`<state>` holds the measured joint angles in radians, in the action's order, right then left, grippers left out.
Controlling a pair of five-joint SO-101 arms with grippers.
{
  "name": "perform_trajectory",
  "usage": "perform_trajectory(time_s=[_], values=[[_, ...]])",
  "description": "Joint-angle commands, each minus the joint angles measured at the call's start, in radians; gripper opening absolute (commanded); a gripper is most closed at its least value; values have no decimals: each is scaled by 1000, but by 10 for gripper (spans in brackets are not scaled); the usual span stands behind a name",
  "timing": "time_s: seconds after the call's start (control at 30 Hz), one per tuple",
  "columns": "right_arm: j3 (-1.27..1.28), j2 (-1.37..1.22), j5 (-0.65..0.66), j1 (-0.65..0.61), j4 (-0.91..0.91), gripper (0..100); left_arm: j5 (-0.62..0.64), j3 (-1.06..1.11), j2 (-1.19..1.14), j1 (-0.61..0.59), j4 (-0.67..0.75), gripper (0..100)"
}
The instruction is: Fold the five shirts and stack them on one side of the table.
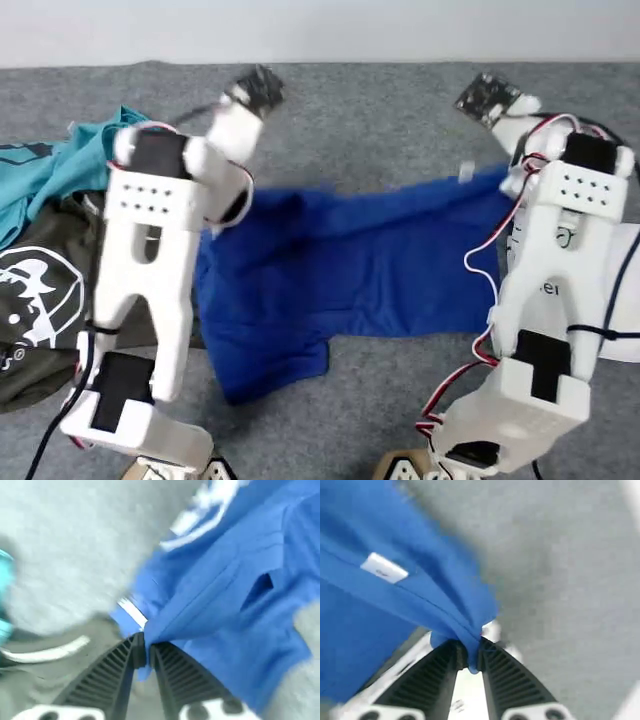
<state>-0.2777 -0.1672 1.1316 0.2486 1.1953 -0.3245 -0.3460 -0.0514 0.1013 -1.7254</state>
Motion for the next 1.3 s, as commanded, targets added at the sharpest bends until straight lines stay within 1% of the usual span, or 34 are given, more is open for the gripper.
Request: perform_trajectory(time_s=[0.0,0.2,0.33,0.43,0.5,0.63,0.9,1.0,1.13,1.27], values=[[-57,73,-12,-24,-166,13,-43,-166,51,-20,-26,6],[-52,47,-12,-74,-305,13,-71,-213,51,-20,-9,6],[-54,13,-12,-81,-463,13,-71,-229,55,-20,-6,6],[-54,-7,-11,-87,-466,13,-71,-229,52,-18,-8,6],[-54,-15,-11,-87,-414,13,-72,-225,51,-14,-28,6],[-51,-18,-11,-85,-229,13,-110,-148,51,-11,-29,6],[-51,-15,-11,-82,127,13,-227,174,77,15,-32,6],[-51,-8,-11,-82,252,13,-281,311,150,48,-32,6],[-51,-8,-11,-82,410,13,-351,538,305,77,-32,6],[-51,-8,-11,-82,553,14,-376,742,454,78,-32,6]])
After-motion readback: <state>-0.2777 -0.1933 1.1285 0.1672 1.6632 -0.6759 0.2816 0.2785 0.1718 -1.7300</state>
